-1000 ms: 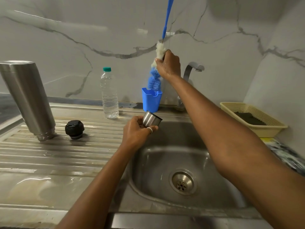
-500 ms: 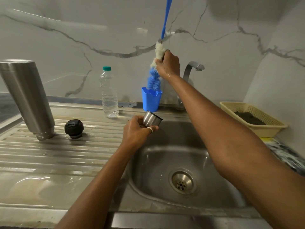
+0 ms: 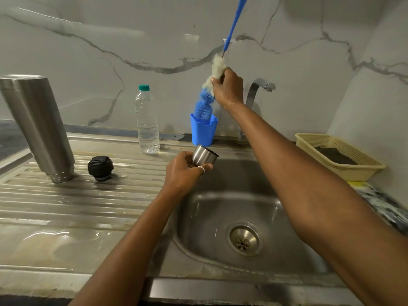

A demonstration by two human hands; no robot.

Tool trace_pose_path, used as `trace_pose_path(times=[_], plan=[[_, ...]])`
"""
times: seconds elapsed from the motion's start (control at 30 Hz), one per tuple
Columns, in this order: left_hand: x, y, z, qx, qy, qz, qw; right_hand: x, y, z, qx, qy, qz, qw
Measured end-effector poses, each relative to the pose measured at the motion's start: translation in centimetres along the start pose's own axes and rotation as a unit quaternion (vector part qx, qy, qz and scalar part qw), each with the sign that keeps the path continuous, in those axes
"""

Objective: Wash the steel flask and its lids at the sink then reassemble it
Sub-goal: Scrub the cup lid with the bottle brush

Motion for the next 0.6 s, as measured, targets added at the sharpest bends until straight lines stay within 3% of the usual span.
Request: trace_pose_path(times=[0.23,0.43,0.5,0.6], plan=[[0.3,-0.4,0.3,0.040,-0.024,0.004,0.999,2.7,-8.5,-1.3,-0.071,0.011,0.099,0.992],[1.0,-0.5,0.3,0.044,-0.064,0.005,0.997,9.4,-17.2,2.4,-0.213,0.190,0.078,0.955],[1.5,0.4,0.4,0.108,-0.100,-0.018,0.989,11.5,-18.7,3.9,-0.249,0.235,0.069,0.937],[2.4,2.5,1.1,0.249,-0.175,-0.070,0.950,14.1,-19.4,6.7,-0.334,0.328,0.081,0.880]])
Point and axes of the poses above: each hand's wrist, its own x-axis away from the middle knuckle, its own y-axis out of the palm, z = x × y, the point moved 10 cm from there along -x, towards the middle knuckle, and after that the axes turned 13 degrees about z, right-handed, at the moved point
